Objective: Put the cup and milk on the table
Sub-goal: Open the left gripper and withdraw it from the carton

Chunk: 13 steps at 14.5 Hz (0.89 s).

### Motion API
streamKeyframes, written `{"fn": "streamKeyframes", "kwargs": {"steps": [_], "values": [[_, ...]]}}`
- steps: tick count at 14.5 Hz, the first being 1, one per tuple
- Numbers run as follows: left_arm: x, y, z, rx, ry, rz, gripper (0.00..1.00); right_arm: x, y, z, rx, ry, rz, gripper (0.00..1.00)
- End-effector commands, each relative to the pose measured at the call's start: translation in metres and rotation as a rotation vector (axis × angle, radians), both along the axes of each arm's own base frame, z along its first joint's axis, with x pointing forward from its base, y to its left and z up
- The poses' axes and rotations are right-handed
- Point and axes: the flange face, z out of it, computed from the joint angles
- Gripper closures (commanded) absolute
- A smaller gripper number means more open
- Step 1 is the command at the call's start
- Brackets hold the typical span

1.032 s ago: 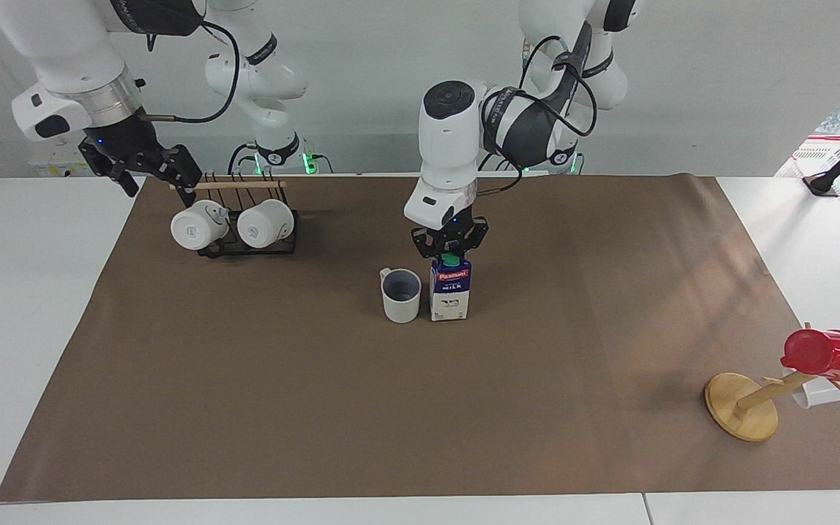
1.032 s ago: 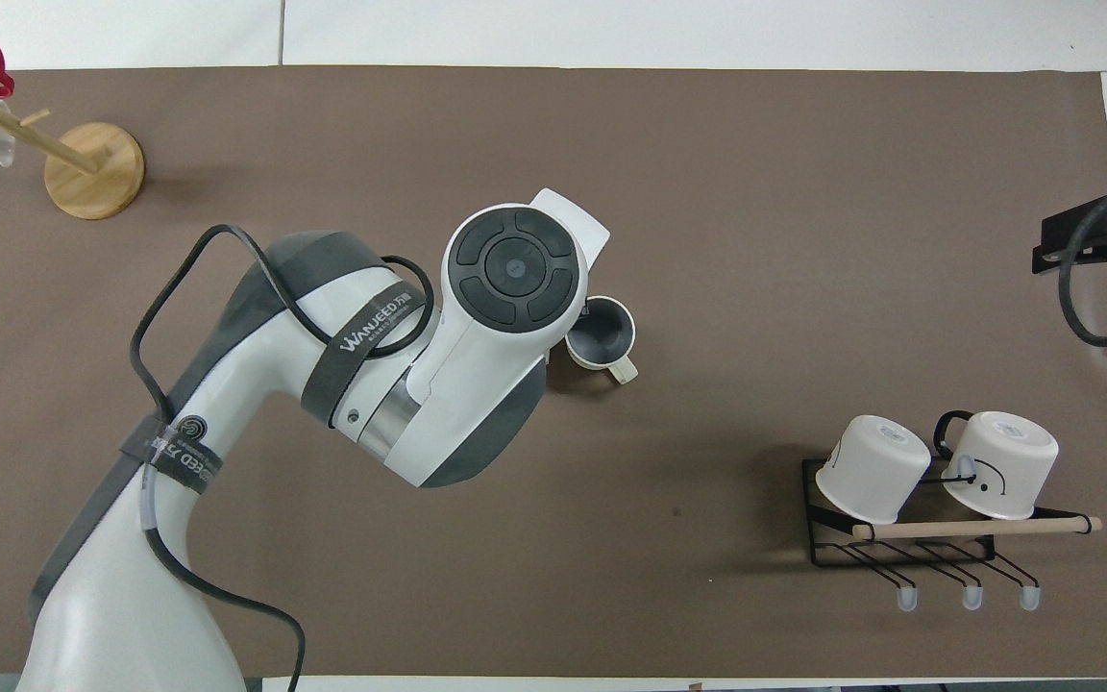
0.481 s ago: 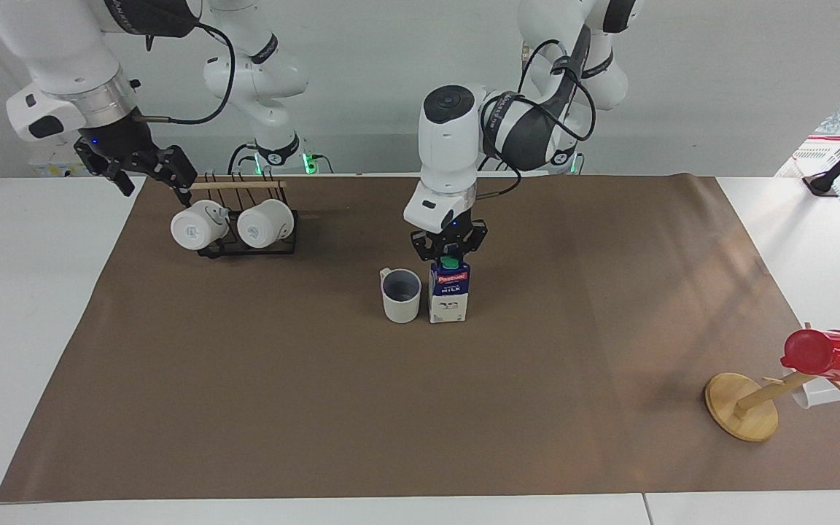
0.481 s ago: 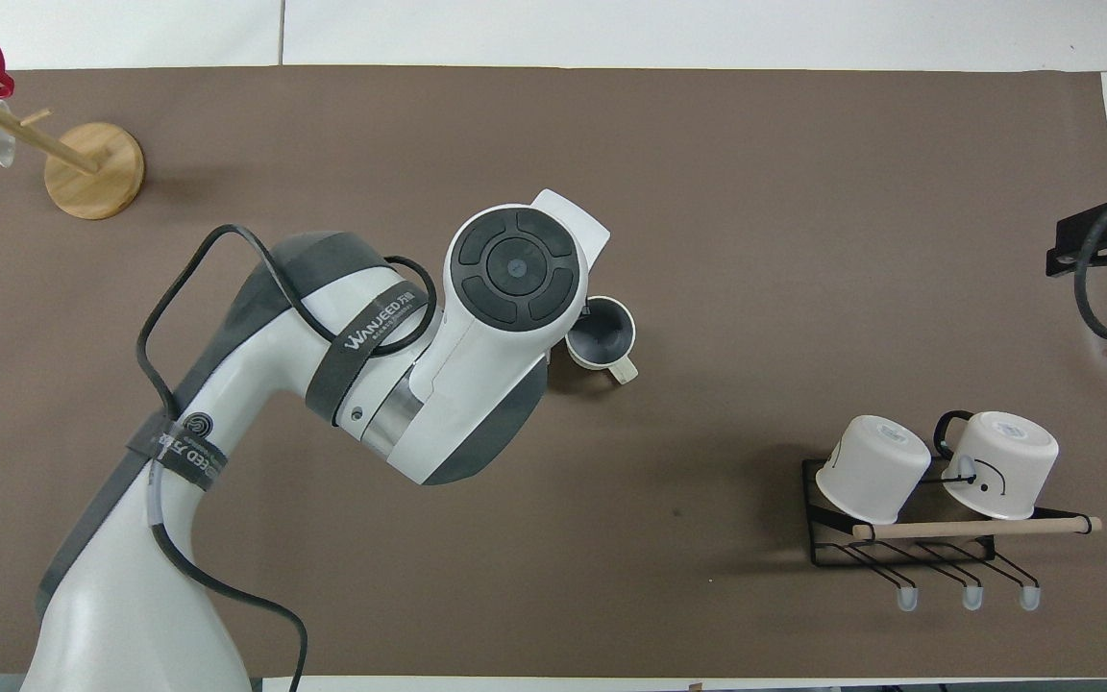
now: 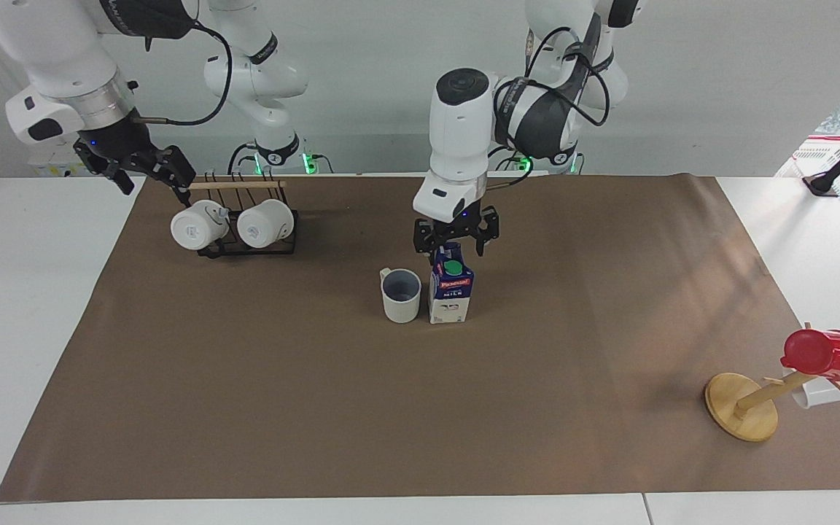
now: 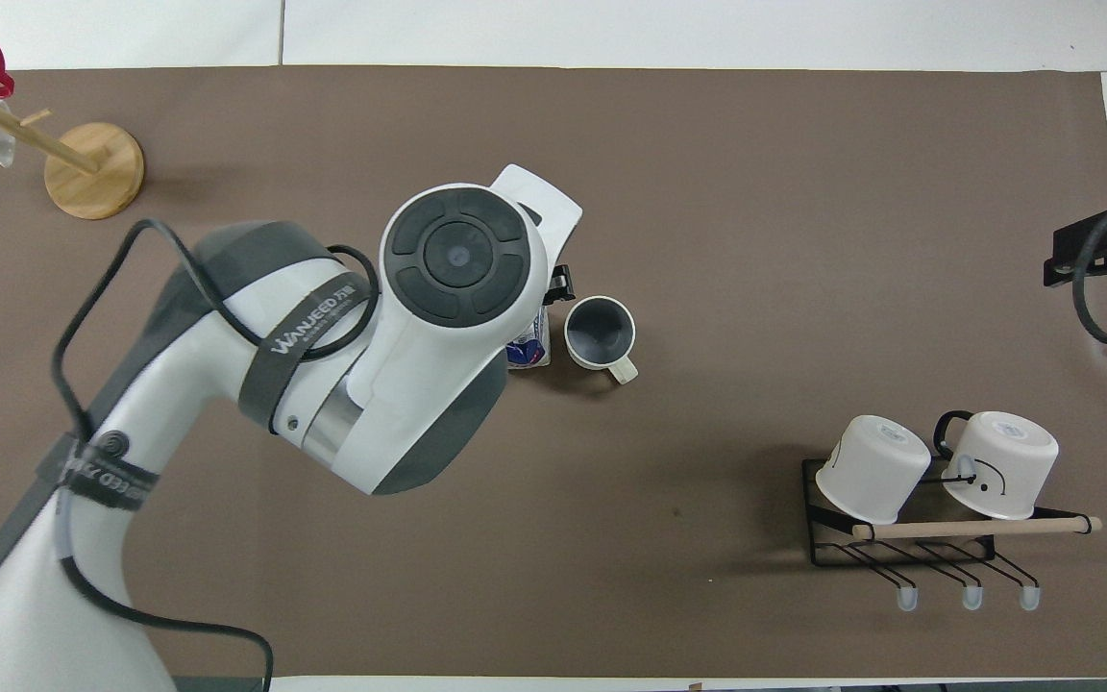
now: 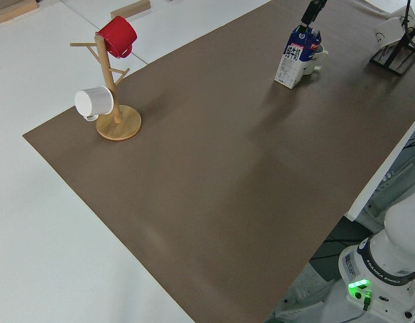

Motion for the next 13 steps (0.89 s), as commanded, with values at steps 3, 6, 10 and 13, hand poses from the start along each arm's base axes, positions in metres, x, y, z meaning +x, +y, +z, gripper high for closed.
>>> {"fn": "streamKeyframes", "kwargs": {"steps": [3, 6, 10, 13], "values": [[-0.011, 0.098, 0.047, -0.001, 0.01, -0.039, 0.0, -0.002, 0.002, 0.002, 0.012, -0.008, 0.027, 0.0], [0.004, 0.159, 0.054, 0.028, 0.046, -0.06, 0.0, 0.003, 0.002, 0.003, -0.001, -0.038, 0.12, 0.0], [0.022, 0.242, 0.065, -0.017, 0.098, -0.116, 0.0, 0.003, 0.001, 0.003, 0.009, -0.038, 0.116, 0.0], [0.032, 0.304, 0.072, -0.015, 0.114, -0.158, 0.0, 0.003, 0.004, 0.004, 0.012, -0.039, 0.121, 0.0]]}}
